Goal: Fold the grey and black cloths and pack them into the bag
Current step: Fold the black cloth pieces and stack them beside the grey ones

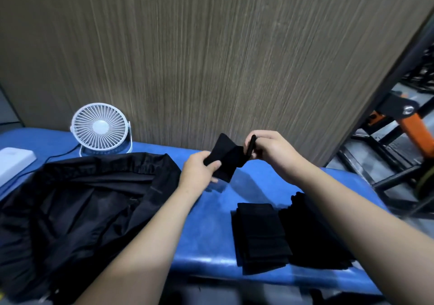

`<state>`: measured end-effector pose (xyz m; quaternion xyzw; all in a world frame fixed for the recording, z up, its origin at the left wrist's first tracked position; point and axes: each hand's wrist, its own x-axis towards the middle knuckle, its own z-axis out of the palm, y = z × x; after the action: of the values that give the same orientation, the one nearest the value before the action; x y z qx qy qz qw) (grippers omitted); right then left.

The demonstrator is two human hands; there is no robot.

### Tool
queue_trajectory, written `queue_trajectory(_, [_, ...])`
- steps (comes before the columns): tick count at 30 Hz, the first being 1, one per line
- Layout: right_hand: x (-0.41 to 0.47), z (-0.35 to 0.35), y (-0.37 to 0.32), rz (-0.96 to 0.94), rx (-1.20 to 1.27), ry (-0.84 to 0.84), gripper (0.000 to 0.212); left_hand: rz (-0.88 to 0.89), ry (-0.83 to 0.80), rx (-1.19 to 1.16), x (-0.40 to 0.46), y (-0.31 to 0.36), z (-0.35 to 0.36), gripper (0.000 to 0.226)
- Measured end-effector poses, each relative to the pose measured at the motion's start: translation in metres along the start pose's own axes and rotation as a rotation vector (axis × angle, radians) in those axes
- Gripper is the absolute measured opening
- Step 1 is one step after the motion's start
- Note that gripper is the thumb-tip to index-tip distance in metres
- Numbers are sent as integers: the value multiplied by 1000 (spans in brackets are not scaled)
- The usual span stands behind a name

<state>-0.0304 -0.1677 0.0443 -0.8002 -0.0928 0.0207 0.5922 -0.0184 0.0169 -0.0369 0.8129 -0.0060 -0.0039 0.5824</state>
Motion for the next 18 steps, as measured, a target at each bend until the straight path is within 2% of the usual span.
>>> queue_trajectory(4, [-15, 1, 1, 22, 240, 103, 21, -9, -1, -140, -16, 1, -25, 4])
queue_trajectory(6, [-25, 5, -2, 35, 354, 135, 33, -42, -67, -290, -26, 4, -35, 16])
queue_trajectory(9, [-44, 14, -8, 42, 544, 184, 36, -107, -300, -504, -44, 11, -49, 17])
queue_trajectory(13, [-69, 29, -12, 1, 774, 103, 35, -182, -724, -830, -67, 14, -57, 15])
queue_trajectory(15, [-78, 36, -11, -35, 823, 77, 35, -187, -815, -896, -75, 16, -53, 21])
queue_trajectory(18, [-88, 45, -11, -88, 864, 67, 32, -168, -855, -941, -82, 20, -47, 22])
